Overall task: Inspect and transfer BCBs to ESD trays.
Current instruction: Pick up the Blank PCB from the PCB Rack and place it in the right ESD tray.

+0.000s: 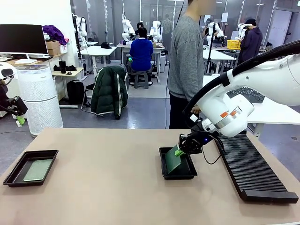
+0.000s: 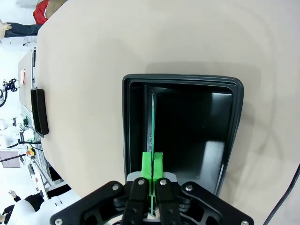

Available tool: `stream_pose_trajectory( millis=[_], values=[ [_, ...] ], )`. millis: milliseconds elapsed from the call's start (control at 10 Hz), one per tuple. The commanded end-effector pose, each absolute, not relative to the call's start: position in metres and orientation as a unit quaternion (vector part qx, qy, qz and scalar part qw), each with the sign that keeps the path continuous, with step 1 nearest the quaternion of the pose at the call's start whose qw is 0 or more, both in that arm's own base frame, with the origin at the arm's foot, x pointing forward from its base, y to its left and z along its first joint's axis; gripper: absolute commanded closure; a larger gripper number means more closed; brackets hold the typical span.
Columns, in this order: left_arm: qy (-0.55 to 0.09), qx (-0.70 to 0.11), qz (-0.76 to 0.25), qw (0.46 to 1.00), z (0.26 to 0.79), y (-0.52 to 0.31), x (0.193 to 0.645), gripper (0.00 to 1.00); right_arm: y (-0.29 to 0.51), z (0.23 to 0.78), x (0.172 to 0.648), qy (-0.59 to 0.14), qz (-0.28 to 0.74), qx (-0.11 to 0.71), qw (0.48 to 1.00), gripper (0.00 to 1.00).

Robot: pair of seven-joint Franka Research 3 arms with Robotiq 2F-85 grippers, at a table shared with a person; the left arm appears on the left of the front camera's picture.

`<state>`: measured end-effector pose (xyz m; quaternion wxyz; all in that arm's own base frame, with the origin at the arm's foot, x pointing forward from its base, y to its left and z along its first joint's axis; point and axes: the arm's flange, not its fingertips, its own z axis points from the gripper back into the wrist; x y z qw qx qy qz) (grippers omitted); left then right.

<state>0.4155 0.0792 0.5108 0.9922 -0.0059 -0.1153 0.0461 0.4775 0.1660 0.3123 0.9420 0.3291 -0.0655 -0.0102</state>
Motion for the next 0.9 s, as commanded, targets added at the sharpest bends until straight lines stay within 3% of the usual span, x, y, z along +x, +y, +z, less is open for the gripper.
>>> stream_pose_trajectory(
  millis=[0,300,400,500,800],
  values=[
    [-0.121,-0.005,0.046,0.992,0.508,0.080,0.414,0.00,0.167,0.317,0.479,-0.058,-0.014,0.320,0.945,0.84],
    [-0.121,-0.005,0.046,0.992,0.508,0.080,0.414,0.00,0.166,0.325,0.480,-0.054,-0.015,0.295,0.954,0.59],
    [-0.121,-0.005,0.046,0.992,0.508,0.080,0.414,0.00,0.167,0.329,0.481,-0.057,-0.012,0.291,0.955,0.45],
    [-0.121,-0.005,0.046,0.992,0.508,0.080,0.414,0.00,0.169,0.333,0.483,-0.053,-0.010,0.285,0.957,0.40],
    [-0.121,-0.005,0.046,0.992,0.508,0.080,0.414,0.00,0.176,0.353,0.489,-0.039,0.000,0.253,0.967,0.06]
  ],
)
